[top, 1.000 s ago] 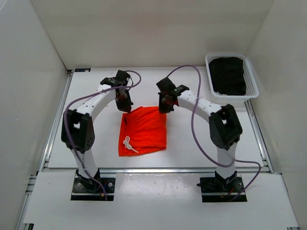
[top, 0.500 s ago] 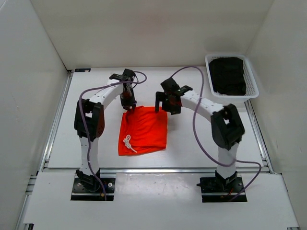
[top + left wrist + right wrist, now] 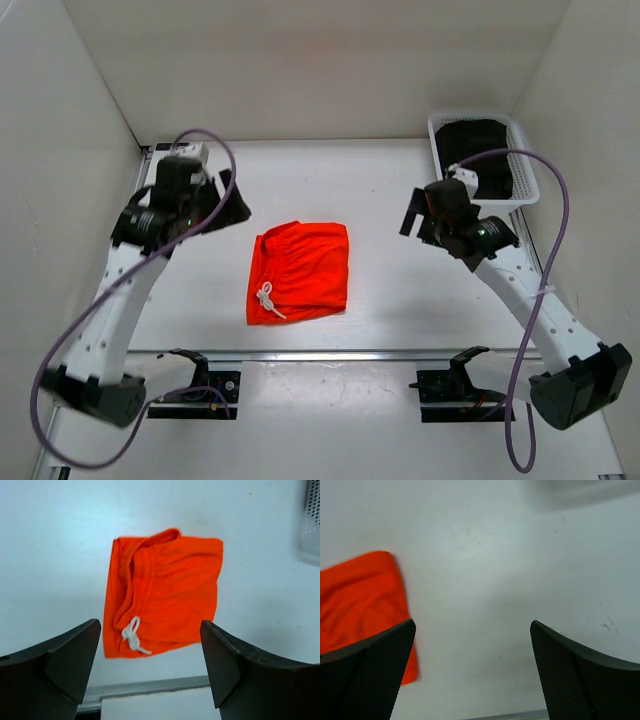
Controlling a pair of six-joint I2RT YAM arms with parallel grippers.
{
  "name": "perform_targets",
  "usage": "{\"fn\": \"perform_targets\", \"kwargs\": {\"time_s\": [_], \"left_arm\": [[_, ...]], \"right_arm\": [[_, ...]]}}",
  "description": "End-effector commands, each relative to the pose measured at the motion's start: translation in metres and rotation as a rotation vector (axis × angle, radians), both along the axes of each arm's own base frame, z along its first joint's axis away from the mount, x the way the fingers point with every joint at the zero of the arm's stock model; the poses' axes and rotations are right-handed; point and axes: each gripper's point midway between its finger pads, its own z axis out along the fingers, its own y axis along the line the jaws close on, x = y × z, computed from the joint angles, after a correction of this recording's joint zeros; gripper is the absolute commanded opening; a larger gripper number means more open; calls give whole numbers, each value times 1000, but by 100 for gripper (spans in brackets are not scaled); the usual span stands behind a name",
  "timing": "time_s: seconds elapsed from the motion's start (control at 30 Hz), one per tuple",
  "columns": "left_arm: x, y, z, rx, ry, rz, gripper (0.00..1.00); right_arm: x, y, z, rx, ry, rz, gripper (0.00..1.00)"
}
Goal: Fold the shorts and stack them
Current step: Fold the shorts
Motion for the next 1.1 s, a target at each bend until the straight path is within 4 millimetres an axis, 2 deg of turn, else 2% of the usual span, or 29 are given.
{"fn": "perform_targets", "kwargs": {"time_s": [0.0, 0.03, 0.07, 0.13, 0.17, 0.33, 0.5, 0.53, 0.63, 0.93, 1.07], "left_arm": [[-29, 14, -44, -15, 78, 77, 92], [-40, 17, -41, -37, 47, 85, 92], [-48, 19, -57, -41, 84, 102, 92], [-59, 22, -60, -55, 74, 111, 92], [-65, 23, -68, -54, 96, 118, 92], [-75, 30, -72, -42, 111, 140, 92], [-78, 31, -65, -50, 91, 139, 92], [-78, 31, -65, -50, 91, 139, 92], [-83, 34, -71, -38, 105, 146, 92], [-82, 34, -72, -37, 107, 146, 92], [-83, 32, -72, -43, 109, 140, 92]], "right_arm": [[-30, -37, -28, -105, 83, -79, 100], [-36, -42, -39, -111, 105, -94, 100], [-38, -44, -42, -112, 108, -94, 100], [-45, -47, -44, -107, 110, -100, 100], [-47, -48, -45, -106, 109, -100, 100], [-59, -54, -45, -87, 96, -126, 100], [-61, -61, -41, -94, 80, -149, 100], [-64, -62, -46, -96, 96, -156, 100], [-65, -64, -46, -100, 100, -168, 100], [-67, -66, -47, -99, 102, -187, 100], [-70, -66, -55, -101, 111, -174, 100]]}}
